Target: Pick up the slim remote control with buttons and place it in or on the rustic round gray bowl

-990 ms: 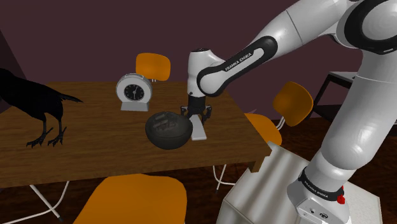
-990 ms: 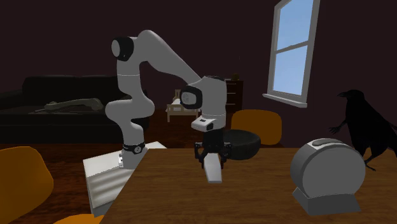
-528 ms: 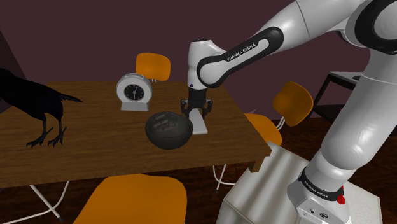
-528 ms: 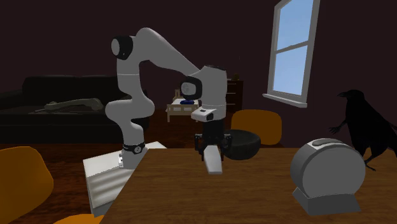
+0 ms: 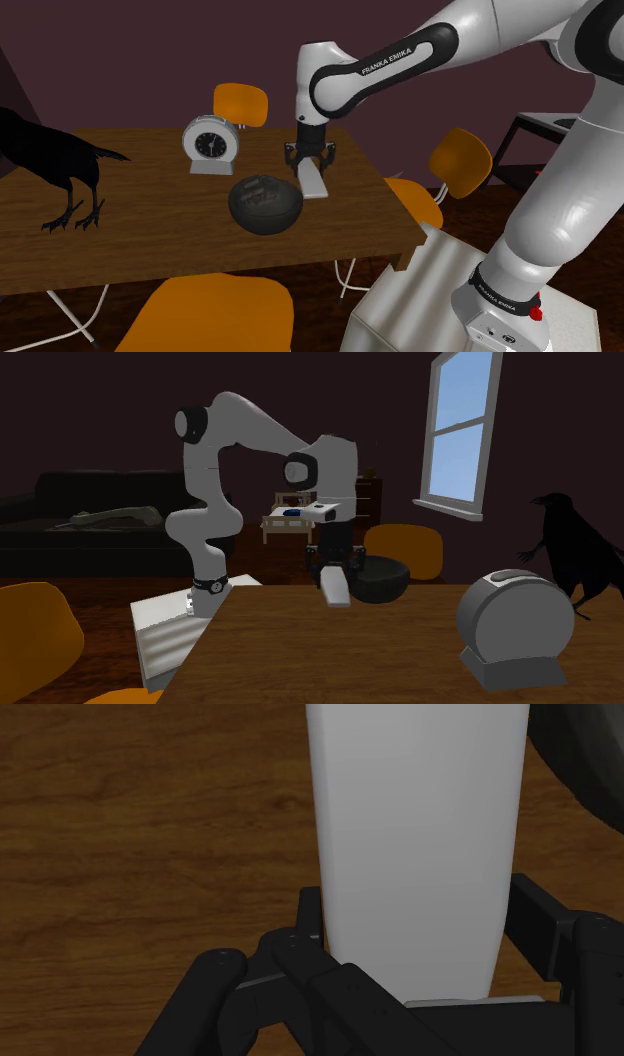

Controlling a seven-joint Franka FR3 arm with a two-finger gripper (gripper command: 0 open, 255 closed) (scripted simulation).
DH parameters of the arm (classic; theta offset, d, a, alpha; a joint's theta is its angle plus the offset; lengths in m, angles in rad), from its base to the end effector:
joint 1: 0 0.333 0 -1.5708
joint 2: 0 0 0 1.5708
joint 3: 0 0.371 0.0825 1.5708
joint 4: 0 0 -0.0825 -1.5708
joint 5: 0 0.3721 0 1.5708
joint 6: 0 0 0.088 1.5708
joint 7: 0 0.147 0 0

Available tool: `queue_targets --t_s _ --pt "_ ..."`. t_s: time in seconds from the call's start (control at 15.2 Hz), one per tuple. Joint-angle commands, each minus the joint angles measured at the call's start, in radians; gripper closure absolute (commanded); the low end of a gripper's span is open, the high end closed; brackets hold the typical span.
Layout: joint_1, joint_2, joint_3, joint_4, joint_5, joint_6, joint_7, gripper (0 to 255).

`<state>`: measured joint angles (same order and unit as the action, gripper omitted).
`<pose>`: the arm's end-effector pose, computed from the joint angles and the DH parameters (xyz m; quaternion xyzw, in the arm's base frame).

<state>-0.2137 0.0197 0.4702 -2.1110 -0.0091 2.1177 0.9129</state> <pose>0.5177 0.1341 0.4276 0.9474 -0.3201 -0.0048 0.0025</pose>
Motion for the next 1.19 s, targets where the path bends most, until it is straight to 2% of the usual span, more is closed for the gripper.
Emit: queue_targets --t_s 0.0,1.06,1.12 --pt "0.000 -0.013 0.000 0.015 0.007 -0.027 -0.003 255" --pt "-0.005 -0.074 -0.006 0.163 0.036 -0.229 -0.024 255" --pt "0.007 -0.062 0.008 0.176 0.031 -0.231 0.002 255"
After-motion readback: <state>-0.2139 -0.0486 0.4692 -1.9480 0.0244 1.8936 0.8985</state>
